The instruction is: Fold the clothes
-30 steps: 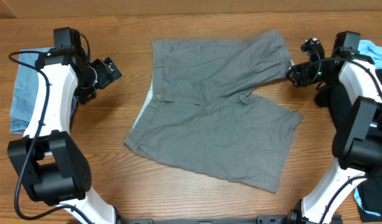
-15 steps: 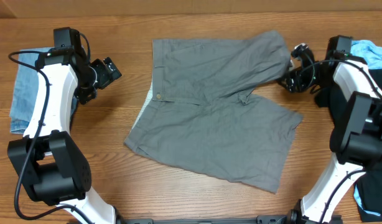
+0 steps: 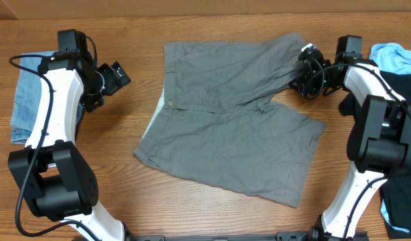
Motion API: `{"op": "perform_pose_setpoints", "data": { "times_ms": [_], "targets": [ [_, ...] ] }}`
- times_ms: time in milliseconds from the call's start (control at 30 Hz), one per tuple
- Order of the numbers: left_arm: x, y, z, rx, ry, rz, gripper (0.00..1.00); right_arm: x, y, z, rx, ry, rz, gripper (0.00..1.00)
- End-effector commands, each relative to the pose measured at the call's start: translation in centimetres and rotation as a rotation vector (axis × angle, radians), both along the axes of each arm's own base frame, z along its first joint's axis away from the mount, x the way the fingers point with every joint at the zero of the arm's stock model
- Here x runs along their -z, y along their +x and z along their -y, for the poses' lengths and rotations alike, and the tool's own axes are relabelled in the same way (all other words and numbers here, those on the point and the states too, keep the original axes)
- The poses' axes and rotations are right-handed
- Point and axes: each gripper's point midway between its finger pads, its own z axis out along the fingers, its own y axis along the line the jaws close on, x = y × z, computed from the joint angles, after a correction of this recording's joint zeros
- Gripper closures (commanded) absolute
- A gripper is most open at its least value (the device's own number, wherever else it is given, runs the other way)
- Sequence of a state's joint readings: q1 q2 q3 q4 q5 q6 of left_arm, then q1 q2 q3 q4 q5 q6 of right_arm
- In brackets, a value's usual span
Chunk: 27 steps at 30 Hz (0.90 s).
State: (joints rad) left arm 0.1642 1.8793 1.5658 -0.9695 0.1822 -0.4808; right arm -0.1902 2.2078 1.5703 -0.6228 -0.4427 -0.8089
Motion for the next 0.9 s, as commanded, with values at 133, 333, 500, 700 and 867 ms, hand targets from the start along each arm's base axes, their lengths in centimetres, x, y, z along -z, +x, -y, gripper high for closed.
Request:
{"op": "perform_pose_setpoints", "data": {
  "times_ms": [133,333,500,700,867],
  "targets": [
    [-0.7,0.2,-0.1,-0.021,0.003,0.016,0.0,0.0,1.1,0.5,0.077,0.01,0.0,0.96],
    [-0.7,0.2,-0.1,-0.021,0.003,0.016,0.0,-3.9,1.6,1.1,0.191,0.026,0.011,0.96],
    [-0.7,0.1,-0.1,-0.021,0.003,0.015,0.0,-3.7,-0.5,1.6,0.278,-0.016,-0.096,0.96],
    [-0.7,0.2,-0.1,-0.021,0.002,0.016,0.0,-4.4,-3.0,1.1,0.38,0.033,-0.255,0.96],
    [-0.7,0.1,-0.1,-0.021,0.003,0.015,0.0,-7.2,-5.3,0.6,0.469,0.062,-0.406,0.96]
  ]
}}
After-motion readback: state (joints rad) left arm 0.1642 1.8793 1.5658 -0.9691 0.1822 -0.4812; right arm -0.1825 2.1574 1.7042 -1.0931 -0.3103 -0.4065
